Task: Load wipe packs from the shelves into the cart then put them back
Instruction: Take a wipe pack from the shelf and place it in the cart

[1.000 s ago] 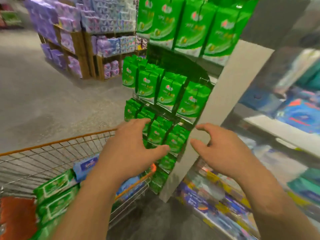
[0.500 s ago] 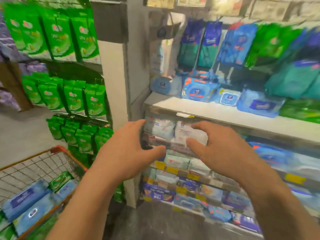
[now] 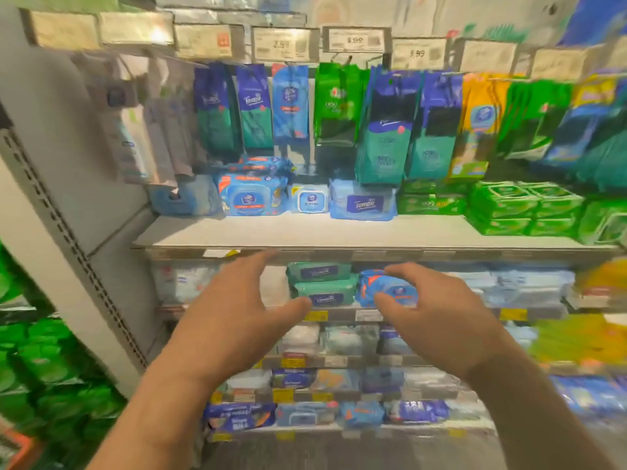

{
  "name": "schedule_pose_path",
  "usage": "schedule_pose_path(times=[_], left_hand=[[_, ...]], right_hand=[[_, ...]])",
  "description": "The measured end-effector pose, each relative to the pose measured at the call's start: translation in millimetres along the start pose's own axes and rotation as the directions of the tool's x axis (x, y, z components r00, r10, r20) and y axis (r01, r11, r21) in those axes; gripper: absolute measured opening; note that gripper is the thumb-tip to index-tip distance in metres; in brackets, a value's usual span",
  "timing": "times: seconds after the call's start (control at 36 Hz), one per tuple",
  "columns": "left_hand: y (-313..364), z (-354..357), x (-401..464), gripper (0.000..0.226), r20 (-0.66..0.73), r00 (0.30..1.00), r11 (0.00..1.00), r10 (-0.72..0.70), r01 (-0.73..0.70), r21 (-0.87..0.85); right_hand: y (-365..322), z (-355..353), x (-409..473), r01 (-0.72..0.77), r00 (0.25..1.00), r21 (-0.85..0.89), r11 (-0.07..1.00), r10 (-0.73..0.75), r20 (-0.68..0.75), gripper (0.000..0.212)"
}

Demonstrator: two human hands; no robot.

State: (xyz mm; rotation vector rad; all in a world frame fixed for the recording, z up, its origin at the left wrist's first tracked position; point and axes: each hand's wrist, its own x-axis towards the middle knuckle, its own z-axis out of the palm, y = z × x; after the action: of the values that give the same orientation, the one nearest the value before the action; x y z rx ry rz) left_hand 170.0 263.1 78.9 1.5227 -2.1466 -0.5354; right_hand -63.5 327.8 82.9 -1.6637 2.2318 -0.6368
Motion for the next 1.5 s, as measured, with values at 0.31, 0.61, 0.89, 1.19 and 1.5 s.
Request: schedule_pose_path(times=[0.31,0.61,0.89,1.19,1.5], left_hand=[[32.6,45.6,82.7,0.08,0.062,0.995,0.993,0.084,-0.079,-0.092],[29.0,65.0,200.0,0.079,0.028,0.991,0.959,0.131,-0.119,-0.257],[38.6,79.7,277.3,0.079,0.0,0.986,0.893,0.166,-0.15,-0.425],[89.4,105.1,316.5,0.077,-0.107,0.987,0.714,0.12,-0.161,-0.682],[118.0,142.9,339.4,0.08,-0.09,0.996,0.51,0.007,-0.081,-0.856]], right_hand=[[42.7,-20.1,45.1,-0.138,0.989,-0.022,0.99,0.136,-0.052,0.048],[36.4,-28.8,159.6,-0.115,0.984,-0.053,0.992,0.106,-0.144,0.051],[40.8,-30.2,239.1,0.025,0.915,0.166,0.986,0.044,-0.402,0.062],[39.4,-30.9,305.6,0.369,0.924,0.667,0.647,-0.177,-0.339,0.032],[35.5,-24.2,320.3,0.292,0.945,0.739,0.608,-0.066,-0.319,0.03]])
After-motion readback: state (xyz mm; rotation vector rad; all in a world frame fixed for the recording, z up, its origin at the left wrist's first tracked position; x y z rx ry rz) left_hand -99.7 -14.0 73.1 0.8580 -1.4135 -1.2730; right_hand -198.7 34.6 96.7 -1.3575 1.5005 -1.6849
